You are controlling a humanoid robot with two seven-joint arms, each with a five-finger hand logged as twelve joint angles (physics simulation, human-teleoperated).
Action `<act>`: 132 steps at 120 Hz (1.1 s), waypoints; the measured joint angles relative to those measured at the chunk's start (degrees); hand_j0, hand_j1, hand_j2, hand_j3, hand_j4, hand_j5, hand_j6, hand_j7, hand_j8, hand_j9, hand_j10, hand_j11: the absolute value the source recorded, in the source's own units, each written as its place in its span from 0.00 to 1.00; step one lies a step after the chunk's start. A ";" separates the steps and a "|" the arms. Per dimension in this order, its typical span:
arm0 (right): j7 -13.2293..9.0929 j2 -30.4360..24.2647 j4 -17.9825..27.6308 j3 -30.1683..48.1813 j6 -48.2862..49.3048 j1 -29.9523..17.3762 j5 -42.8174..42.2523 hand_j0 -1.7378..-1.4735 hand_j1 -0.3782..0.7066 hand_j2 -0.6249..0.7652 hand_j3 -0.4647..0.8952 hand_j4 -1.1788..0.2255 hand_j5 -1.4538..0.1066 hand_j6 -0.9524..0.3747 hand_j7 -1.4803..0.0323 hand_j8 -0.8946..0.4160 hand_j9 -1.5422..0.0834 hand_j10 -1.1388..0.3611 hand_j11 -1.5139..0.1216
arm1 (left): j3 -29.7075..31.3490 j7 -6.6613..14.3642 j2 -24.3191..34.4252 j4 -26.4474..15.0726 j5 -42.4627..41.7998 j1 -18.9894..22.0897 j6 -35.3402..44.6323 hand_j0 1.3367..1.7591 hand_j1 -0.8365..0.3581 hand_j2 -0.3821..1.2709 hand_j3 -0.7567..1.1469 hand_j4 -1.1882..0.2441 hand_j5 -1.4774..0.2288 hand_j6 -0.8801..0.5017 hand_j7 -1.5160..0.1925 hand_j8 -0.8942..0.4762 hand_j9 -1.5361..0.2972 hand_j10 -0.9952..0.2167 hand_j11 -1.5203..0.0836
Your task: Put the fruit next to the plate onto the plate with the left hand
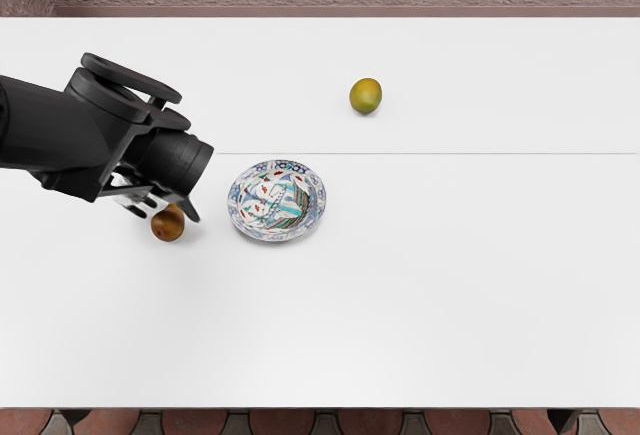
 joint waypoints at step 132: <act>0.00 0.00 0.00 0.01 -0.01 0.00 0.00 0.30 0.04 0.45 0.34 0.83 0.92 0.71 0.97 0.67 0.94 0.75 0.91 | 0.00 1.61 0.00 0.04 0.68 0.97 -0.10 0.76 0.42 0.38 0.40 0.45 0.42 0.30 0.44 0.26 0.42 0.34 0.47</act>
